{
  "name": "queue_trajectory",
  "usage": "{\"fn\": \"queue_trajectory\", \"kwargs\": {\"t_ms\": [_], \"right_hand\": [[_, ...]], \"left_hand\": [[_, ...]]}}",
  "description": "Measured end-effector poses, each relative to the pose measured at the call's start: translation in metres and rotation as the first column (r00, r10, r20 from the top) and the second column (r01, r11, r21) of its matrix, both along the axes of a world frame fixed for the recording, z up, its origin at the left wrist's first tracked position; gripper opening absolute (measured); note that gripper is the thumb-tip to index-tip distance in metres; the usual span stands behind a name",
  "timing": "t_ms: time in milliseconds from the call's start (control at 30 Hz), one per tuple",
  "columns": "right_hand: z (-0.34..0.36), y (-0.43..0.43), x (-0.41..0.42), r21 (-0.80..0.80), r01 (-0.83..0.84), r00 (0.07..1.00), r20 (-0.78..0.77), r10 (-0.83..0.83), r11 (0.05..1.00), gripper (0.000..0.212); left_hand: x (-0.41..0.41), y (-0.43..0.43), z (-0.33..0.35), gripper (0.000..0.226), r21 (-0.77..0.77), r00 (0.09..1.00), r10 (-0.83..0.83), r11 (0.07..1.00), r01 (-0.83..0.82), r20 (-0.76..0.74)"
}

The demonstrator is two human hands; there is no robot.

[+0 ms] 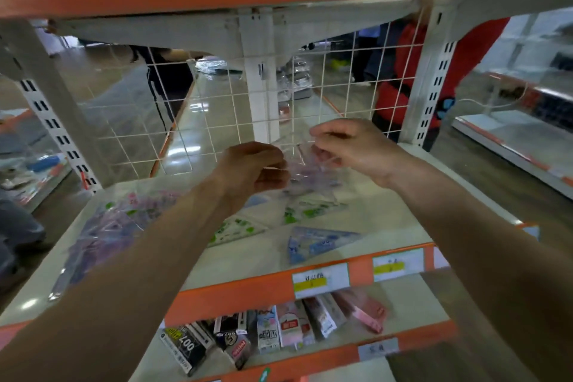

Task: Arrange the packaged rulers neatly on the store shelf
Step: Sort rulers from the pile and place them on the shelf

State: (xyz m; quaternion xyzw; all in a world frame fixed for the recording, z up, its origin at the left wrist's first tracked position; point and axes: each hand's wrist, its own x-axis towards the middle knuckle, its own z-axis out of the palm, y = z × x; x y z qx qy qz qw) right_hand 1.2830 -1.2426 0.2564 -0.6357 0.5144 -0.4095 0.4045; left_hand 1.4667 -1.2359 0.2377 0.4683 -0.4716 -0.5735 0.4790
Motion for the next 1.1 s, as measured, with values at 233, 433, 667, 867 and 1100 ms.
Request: {"fn": "queue_trajectory", "kwargs": {"t_ms": [233, 433, 667, 867, 1100], "right_hand": [[-0.016, 0.002, -0.027, -0.038, -0.044, 0.935, -0.355, 0.027, 0.998, 0.032], [-0.03, -0.014, -0.04, -0.178, -0.053, 0.83, -0.556, -0.055, 0.983, 0.019], [-0.041, -0.029, -0.036, -0.247, -0.156, 0.732, -0.679, -0.056, 0.956, 0.012], [-0.052, -0.055, -0.036, -0.197, -0.119, 0.637, -0.767, -0.078, 0.973, 0.024], [-0.073, -0.08, -0.026, -0.033, -0.141, 0.603, -0.796, 0.06, 0.989, 0.02]], "left_hand": [[-0.022, -0.016, -0.009, 0.014, 0.121, 0.989, 0.075, 0.991, -0.06, -0.127], [-0.024, -0.024, -0.018, 0.008, 0.102, 0.977, 0.088, 0.989, -0.109, 0.194], [-0.02, -0.033, -0.028, 0.01, 0.064, 0.915, 0.092, 0.99, -0.127, 0.393], [-0.013, -0.045, -0.04, 0.009, -0.056, 0.731, 0.097, 0.995, -0.081, 0.675], [-0.001, -0.05, -0.052, 0.007, -0.126, 0.564, 0.153, 0.988, -0.086, 0.812]]}}
